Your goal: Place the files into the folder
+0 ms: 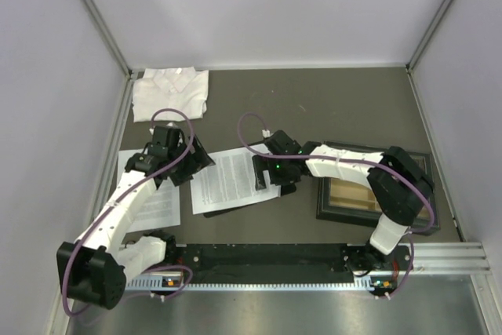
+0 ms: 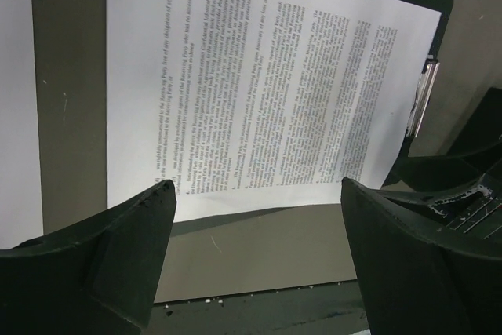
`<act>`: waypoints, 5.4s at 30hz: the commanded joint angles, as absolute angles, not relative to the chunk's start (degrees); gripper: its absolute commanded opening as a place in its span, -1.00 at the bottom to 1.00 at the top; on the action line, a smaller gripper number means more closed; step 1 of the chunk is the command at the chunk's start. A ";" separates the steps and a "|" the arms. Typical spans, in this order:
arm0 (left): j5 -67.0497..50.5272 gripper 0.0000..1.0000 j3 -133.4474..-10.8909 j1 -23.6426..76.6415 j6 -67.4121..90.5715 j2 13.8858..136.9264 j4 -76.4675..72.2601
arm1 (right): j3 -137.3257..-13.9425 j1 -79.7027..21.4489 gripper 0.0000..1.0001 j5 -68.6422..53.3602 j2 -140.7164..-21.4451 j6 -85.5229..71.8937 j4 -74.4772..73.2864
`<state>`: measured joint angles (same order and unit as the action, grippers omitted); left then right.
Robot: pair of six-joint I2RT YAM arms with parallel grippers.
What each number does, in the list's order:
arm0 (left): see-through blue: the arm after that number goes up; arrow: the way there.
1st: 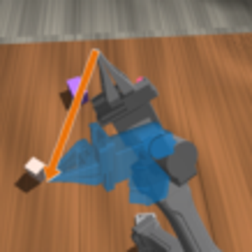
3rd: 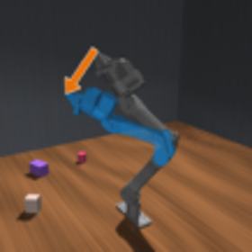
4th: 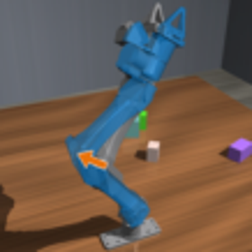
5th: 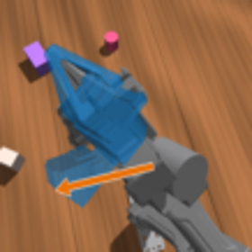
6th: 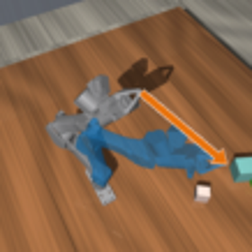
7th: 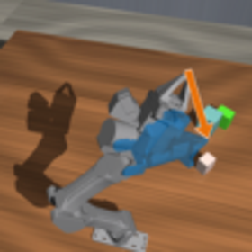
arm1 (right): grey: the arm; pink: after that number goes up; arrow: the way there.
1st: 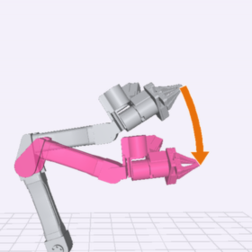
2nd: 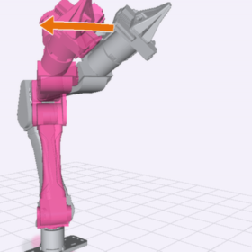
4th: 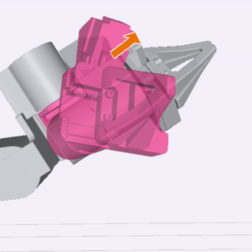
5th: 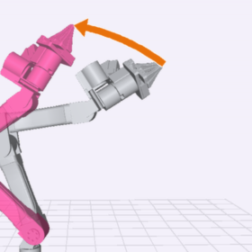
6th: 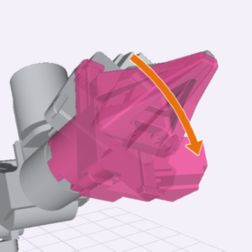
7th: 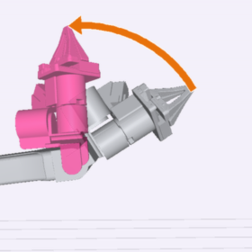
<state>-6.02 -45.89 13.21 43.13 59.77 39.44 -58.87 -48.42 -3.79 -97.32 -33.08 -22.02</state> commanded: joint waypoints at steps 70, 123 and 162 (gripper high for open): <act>-15.73 0.71 -50.45 26.19 53.70 100.81 9.76 | -70.06 -38.68 -1.00 -8.51 -110.75 -26.54 -19.35; -13.27 0.72 -46.58 26.10 46.32 89.21 19.78 | -82.71 -43.42 -0.19 3.78 -112.76 -20.57 -39.38; -14.41 0.71 -43.77 26.19 47.11 89.21 17.75 | -84.82 -45.00 -0.10 3.69 -115.49 -22.76 -39.73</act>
<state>-14.13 -45.84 25.91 46.83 88.25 16.51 -82.65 -43.83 2.13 -114.19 -21.69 -39.68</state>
